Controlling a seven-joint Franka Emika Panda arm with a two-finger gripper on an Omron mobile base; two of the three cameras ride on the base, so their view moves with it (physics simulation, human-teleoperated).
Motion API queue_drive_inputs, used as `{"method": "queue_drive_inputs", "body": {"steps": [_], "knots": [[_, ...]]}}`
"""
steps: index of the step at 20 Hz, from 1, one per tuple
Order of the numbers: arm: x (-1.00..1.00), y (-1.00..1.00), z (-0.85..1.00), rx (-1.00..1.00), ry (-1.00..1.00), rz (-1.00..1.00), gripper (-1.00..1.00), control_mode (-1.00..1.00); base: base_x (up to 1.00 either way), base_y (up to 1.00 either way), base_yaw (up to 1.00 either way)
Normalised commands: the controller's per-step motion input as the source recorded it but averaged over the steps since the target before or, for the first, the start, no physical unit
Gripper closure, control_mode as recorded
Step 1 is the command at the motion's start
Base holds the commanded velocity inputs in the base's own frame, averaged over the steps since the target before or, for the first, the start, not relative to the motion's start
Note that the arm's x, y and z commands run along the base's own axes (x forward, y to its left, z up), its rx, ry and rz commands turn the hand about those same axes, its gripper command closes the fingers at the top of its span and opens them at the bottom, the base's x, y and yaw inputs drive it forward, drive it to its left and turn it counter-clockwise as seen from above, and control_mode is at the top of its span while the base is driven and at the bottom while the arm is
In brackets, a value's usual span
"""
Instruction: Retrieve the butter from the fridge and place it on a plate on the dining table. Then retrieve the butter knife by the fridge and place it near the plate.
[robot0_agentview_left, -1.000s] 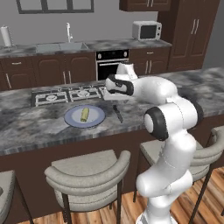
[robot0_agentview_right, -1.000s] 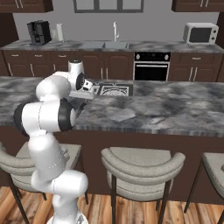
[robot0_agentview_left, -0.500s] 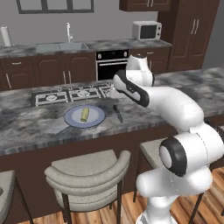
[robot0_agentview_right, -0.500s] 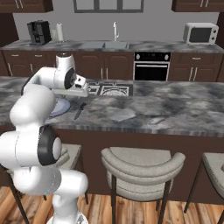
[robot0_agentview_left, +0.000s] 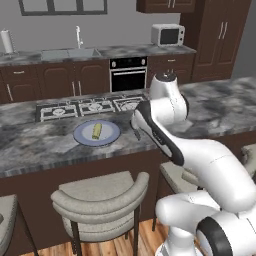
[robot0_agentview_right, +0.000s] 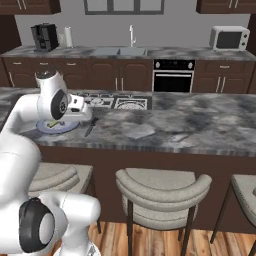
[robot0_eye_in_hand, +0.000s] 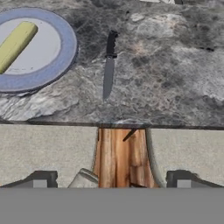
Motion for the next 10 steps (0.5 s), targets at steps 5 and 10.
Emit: {"method": "queue_drive_inputs", "body": {"steps": [5, 10], "knots": [[-0.33, 0.0, 0.0, -0.16, 0.01, 0.0, -1.0, -1.0, 0.0, 0.0, 0.0], [0.07, -0.57, 0.05, 0.4, 0.03, -0.09, -1.0, -1.0, 0.0, 0.0, 0.0]]}}
